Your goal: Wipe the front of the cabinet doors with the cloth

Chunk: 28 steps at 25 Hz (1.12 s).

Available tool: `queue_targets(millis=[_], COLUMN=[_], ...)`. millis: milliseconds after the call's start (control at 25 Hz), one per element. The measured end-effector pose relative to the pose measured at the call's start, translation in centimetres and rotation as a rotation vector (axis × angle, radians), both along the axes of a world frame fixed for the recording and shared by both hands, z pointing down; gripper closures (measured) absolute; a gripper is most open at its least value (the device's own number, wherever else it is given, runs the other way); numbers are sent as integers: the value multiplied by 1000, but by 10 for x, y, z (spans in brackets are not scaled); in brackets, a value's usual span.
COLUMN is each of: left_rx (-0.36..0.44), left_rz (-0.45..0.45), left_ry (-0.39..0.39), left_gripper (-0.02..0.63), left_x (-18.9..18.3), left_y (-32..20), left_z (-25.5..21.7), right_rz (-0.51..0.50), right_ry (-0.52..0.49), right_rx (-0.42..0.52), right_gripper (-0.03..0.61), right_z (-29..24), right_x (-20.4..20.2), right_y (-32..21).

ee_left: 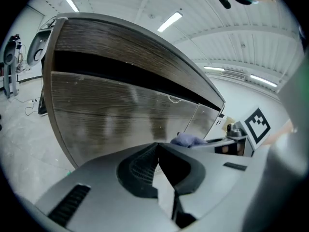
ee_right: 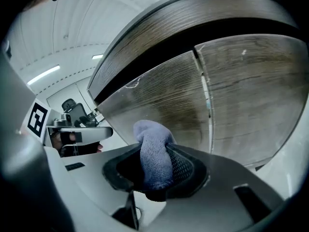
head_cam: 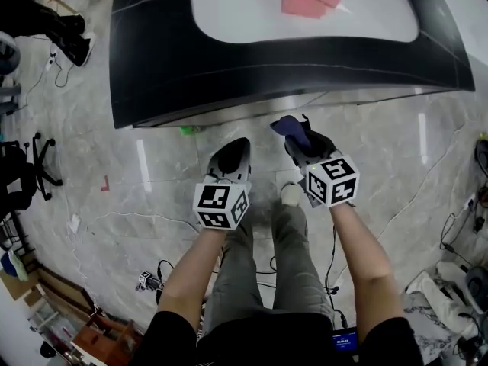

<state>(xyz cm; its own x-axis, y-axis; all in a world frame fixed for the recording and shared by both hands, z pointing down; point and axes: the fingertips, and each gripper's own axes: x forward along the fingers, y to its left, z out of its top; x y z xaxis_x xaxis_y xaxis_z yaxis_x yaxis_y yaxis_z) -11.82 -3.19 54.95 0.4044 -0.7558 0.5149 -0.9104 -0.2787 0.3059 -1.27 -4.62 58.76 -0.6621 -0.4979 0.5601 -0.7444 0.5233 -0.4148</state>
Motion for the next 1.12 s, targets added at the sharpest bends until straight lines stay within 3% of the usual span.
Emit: queue_targets(millis=[680,1120], left_rx=[-34,-61], left_rz=[-157,-227], left_ry=[-60,-68], left_gripper=[604,604], left_x=[-152,-203], left_y=[32,32], left_z=[33,53], right_rz=[-234,-256], right_ry=[-23,-26], right_rx=[-49,-54], right_gripper=[456,454], right_z=[27,38], right_x=[-192,-251], right_y=[34,22])
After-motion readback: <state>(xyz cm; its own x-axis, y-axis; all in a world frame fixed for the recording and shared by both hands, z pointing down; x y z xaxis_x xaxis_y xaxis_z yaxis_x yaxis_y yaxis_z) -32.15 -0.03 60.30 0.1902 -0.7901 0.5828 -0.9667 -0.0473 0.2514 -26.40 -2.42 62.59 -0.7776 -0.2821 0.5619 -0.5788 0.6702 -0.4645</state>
